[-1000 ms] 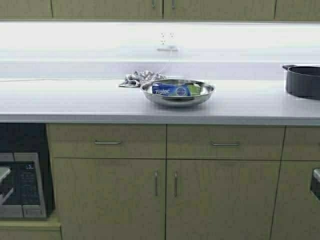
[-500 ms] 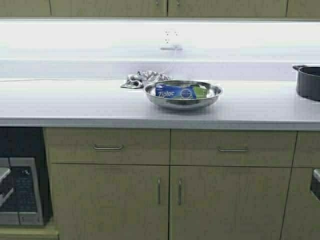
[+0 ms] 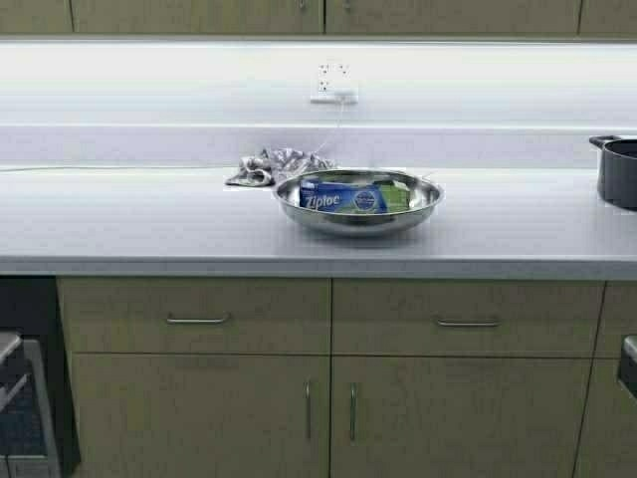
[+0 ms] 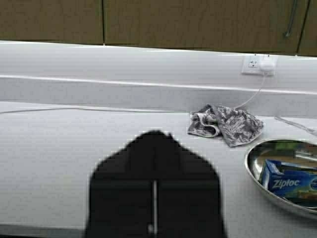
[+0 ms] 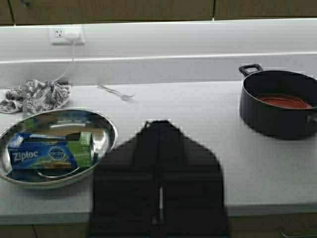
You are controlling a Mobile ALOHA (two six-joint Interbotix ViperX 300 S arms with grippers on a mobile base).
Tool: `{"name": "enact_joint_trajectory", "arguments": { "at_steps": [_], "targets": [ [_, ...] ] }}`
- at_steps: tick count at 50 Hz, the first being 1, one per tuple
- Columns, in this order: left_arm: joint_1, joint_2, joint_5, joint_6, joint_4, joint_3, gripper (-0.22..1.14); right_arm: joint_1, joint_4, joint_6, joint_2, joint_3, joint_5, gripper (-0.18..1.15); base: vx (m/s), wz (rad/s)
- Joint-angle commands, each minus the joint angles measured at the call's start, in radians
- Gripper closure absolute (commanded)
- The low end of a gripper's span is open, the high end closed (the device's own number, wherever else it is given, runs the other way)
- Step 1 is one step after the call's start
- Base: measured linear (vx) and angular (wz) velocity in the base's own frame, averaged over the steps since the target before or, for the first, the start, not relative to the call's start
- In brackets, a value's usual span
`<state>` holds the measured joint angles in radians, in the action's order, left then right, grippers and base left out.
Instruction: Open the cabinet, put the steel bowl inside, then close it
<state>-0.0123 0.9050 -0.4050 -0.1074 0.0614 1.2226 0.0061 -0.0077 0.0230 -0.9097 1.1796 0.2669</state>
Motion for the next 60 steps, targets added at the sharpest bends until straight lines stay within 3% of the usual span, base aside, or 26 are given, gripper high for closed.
{"name": "enact_joint_trajectory", "arguments": {
  "at_steps": [1,26,30,35,42,44,46,51,60],
  "targets": [
    [0.002,-0.002,-0.009,-0.002,0.0,-0.009,0.89,0.003,-0.002,0.002,0.002,-0.021,0.005,0.91,0.23,-0.03],
    [0.002,0.005,-0.011,0.002,0.002,0.002,0.89,0.003,-0.002,0.003,-0.012,-0.015,0.005,0.91,0.28,0.0],
    [-0.005,0.005,-0.012,0.005,0.005,0.002,0.85,0.015,0.002,0.018,-0.011,-0.018,0.003,0.85,0.3,0.03],
    [-0.021,0.009,-0.014,0.008,0.021,0.009,0.61,0.075,-0.002,0.051,-0.009,-0.018,-0.008,0.57,0.29,0.03],
    [-0.064,0.025,-0.011,-0.003,0.038,0.023,-0.03,0.176,-0.002,0.052,-0.009,-0.014,-0.009,-0.05,0.24,0.02],
    [-0.08,0.029,-0.011,-0.002,0.038,0.023,-0.17,0.204,-0.002,0.051,-0.006,-0.015,-0.005,-0.13,0.2,0.0],
    [-0.094,0.032,-0.009,0.002,0.038,0.021,-0.18,0.236,-0.002,0.049,0.0,-0.02,0.002,-0.11,0.19,0.0],
    [-0.123,0.041,0.006,0.002,0.038,0.015,-0.07,0.296,-0.002,0.046,0.021,-0.038,0.026,-0.05,0.17,-0.02],
    [-0.196,0.034,0.02,0.002,0.038,0.002,-0.1,0.379,-0.002,0.043,0.124,-0.084,0.112,-0.07,0.13,-0.05]
  ]
}}
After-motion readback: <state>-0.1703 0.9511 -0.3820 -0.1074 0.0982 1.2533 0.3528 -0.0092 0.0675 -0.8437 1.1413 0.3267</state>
